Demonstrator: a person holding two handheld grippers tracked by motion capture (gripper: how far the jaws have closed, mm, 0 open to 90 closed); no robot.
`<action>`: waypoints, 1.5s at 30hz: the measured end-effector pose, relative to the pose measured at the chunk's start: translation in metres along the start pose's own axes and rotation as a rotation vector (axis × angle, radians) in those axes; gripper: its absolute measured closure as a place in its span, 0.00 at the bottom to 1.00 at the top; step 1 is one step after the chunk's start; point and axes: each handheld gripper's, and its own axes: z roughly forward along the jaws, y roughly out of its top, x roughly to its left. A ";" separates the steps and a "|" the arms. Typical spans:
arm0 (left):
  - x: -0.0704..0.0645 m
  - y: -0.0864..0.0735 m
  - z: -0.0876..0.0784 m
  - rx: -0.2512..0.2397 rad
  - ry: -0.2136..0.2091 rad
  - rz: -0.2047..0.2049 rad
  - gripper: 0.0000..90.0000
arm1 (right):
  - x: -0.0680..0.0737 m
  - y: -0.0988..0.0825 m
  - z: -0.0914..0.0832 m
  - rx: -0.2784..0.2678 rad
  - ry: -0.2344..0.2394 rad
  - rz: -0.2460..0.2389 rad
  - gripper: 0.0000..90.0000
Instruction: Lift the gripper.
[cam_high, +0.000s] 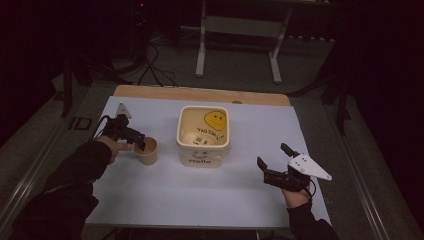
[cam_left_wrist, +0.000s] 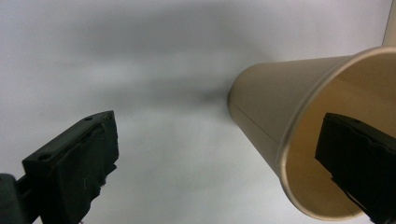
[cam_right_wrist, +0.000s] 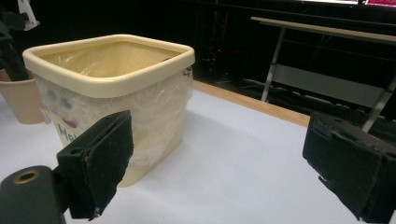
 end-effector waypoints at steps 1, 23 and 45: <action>0.000 0.000 0.000 0.000 0.000 0.000 0.01 | 0.000 0.000 0.000 0.000 0.000 0.000 0.10; -0.007 0.004 -0.027 -0.015 -0.011 0.018 0.01 | 0.003 0.000 0.006 0.032 0.014 -0.020 0.10; -0.026 0.011 -0.078 0.002 -0.004 0.200 0.01 | 0.004 0.001 0.006 0.050 0.037 -0.013 0.10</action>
